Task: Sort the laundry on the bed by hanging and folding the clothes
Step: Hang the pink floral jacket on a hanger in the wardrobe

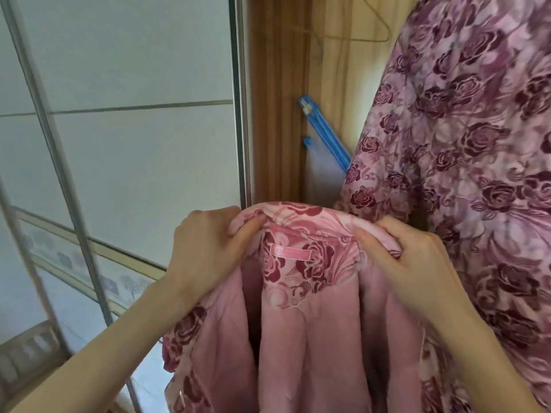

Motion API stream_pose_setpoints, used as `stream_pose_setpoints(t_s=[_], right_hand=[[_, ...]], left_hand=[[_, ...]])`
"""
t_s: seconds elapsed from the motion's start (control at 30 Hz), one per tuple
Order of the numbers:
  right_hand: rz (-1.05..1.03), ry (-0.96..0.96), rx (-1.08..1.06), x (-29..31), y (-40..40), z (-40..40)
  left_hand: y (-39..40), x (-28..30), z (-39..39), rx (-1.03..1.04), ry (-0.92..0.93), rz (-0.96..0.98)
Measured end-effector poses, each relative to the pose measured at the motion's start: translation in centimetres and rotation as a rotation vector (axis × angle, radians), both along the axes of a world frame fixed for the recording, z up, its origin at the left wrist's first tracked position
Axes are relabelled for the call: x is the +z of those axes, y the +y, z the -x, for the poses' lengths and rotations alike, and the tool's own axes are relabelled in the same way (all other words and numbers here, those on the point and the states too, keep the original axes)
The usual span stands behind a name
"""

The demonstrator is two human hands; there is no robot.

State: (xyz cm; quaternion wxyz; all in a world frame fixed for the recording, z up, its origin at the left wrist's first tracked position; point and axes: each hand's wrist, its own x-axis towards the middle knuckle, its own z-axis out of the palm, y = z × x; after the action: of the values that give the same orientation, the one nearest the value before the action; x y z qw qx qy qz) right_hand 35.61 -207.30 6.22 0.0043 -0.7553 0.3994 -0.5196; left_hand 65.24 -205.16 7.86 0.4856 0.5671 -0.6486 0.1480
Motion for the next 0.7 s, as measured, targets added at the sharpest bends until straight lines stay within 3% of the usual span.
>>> stream_pose_setpoints(t_s=[0.17, 0.4, 0.7], right_hand=[[0.079, -0.018, -0.131, 4.1, 1.0, 3.2], [0.138, 0.078, -0.277, 9.9, 1.4, 6.8], [0.086, 0.196, -0.441, 12.1, 0.8, 10.9]], left_hand=[[-1.0, 3.6, 2.5, -0.171, -0.035, 0.074], [-4.5, 6.8, 6.0, -0.240, -0.004, 0.189], [-9.9, 9.1, 10.4, -0.476, 0.128, 0.136]])
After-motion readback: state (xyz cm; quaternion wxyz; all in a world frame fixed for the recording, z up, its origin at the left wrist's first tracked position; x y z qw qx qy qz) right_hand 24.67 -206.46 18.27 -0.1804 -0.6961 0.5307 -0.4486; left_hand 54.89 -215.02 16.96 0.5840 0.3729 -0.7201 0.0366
